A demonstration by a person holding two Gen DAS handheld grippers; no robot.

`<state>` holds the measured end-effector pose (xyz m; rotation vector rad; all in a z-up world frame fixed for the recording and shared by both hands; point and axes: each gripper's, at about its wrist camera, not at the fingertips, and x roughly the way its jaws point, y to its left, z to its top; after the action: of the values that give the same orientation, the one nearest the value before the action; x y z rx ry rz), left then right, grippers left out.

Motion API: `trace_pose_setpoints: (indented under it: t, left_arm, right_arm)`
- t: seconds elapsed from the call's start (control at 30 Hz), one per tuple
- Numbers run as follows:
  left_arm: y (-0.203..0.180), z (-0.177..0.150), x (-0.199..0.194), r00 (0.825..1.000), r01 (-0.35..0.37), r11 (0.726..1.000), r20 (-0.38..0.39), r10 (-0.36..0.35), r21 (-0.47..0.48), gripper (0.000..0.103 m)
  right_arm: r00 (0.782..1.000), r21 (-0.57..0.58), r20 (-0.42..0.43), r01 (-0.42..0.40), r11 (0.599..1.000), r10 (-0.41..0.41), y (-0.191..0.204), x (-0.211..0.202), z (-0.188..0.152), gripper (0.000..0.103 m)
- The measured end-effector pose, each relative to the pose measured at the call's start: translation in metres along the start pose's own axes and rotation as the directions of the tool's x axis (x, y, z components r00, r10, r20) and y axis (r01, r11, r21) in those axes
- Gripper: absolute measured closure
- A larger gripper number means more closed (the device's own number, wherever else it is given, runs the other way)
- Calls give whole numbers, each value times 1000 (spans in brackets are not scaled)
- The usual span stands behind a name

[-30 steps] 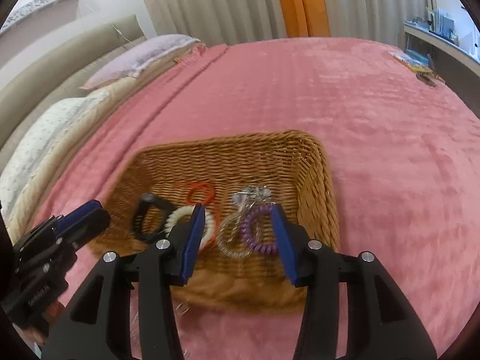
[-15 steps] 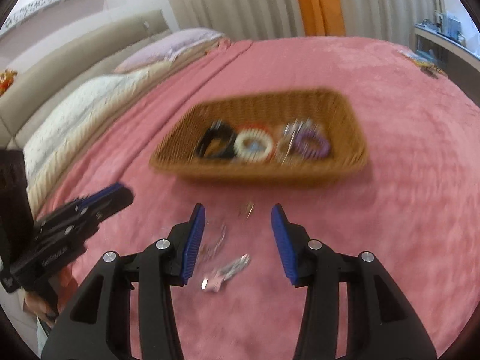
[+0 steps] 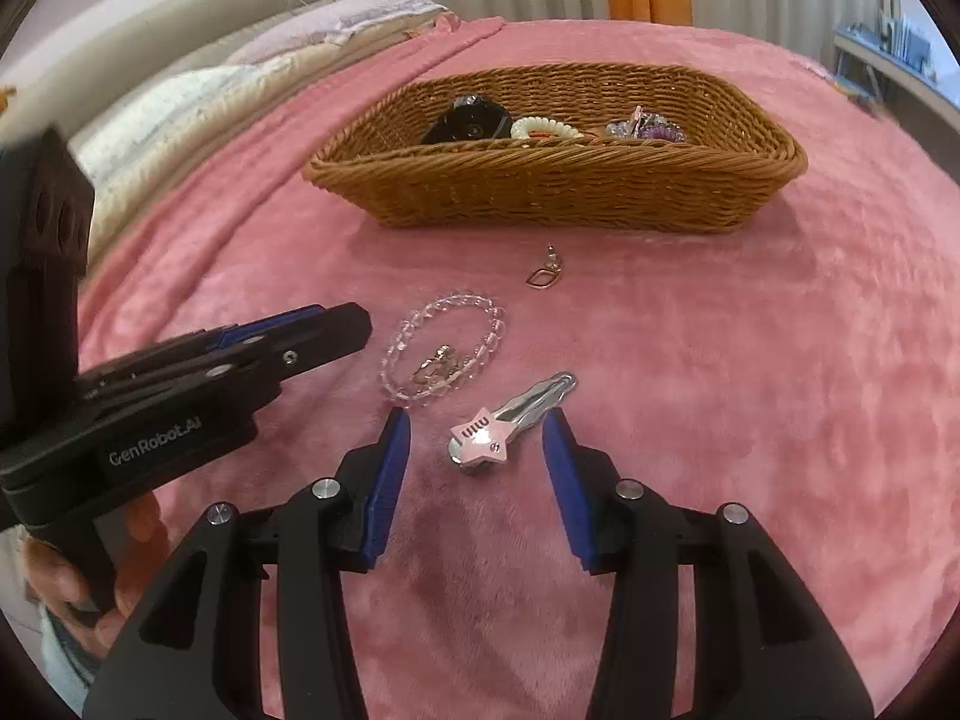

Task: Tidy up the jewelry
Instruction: 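Move both open tools back toward the remaining bead bracelet and keys, then grasp the clear bead bracelet with the left tool while the right tool grasps the pink star key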

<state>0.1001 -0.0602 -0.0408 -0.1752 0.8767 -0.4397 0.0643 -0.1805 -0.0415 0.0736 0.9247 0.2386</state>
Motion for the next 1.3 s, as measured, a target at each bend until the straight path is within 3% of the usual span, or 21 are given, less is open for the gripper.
trace_pose_setpoints:
  t: [0.07,0.23,0.53,0.57,0.63,0.67,0.93,1.2,1.3]
  left_arm:
    - [-3,3,6,1000,1,1000,-20,-1,11,72]
    - [-9,6,21,998,-21,999,-64,23,30,72]
    - [-15,10,37,991,-73,995,-107,80,61,74]
    - [-16,10,38,990,-83,994,-106,91,70,78]
    - [-18,10,40,989,-98,992,-104,106,82,97]
    - [-17,9,39,989,-96,992,-105,104,78,97]
    - [2,5,11,1000,-8,1000,-7,8,-15,97]
    - [6,2,6,999,51,998,-4,-51,-42,97]
    - [2,-2,-3,992,128,991,11,-128,-30,97]
  right_arm:
    - [1000,-5,-13,29,1000,-29,1,5,-1,61]
    - [998,-3,-8,58,998,-58,-6,3,0,76]
    - [998,38,-4,57,998,-57,-36,-7,-5,76]
    - [998,33,-5,56,998,-56,-38,-8,-6,76]
    - [998,34,-3,63,997,-63,-41,-10,-7,76]
    - [998,38,-3,66,997,-66,-43,-10,-7,76]
    - [1000,48,12,19,999,-19,-50,-18,-10,76]
    - [999,2,-10,44,999,-44,-42,-8,2,74]
    - [998,-20,-21,53,998,-54,-38,1,7,74]
